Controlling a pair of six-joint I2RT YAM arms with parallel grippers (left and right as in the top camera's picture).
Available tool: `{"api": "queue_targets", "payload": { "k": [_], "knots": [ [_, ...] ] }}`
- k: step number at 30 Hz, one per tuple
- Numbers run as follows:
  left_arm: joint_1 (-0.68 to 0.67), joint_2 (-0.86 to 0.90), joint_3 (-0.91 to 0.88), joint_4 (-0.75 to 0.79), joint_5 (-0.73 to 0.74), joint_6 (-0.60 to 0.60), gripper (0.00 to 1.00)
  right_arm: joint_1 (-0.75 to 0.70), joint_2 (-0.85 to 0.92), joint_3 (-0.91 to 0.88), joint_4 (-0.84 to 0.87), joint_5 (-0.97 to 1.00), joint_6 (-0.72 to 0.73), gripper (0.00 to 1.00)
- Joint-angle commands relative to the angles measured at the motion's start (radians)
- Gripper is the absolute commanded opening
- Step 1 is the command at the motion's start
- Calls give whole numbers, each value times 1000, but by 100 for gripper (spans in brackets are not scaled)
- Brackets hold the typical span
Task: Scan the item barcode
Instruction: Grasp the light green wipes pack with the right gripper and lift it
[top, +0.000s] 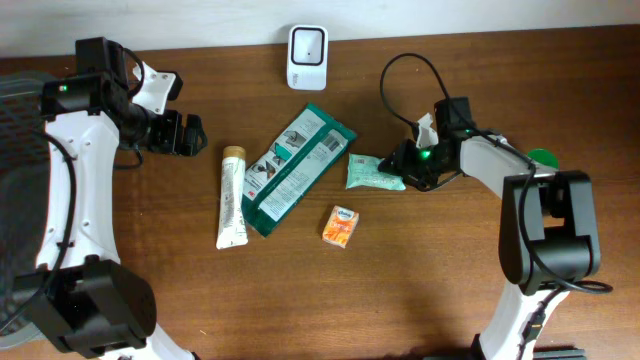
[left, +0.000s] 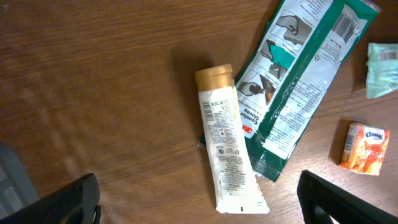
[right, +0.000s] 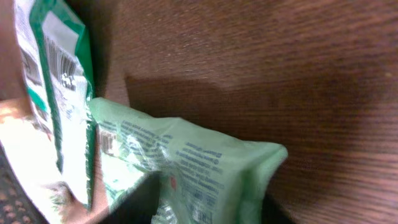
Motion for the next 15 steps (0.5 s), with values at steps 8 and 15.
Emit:
{"api": "queue_targets", "payload": {
  "k": [8,15],
  "knots": [
    [4,-21,12,-1,15,12,99,-60,-288,-6,-149,-309,-311,4],
    [4,-21,12,-1,15,12,99,-60,-694,-6,-338,-200,-283,4]
  ]
}}
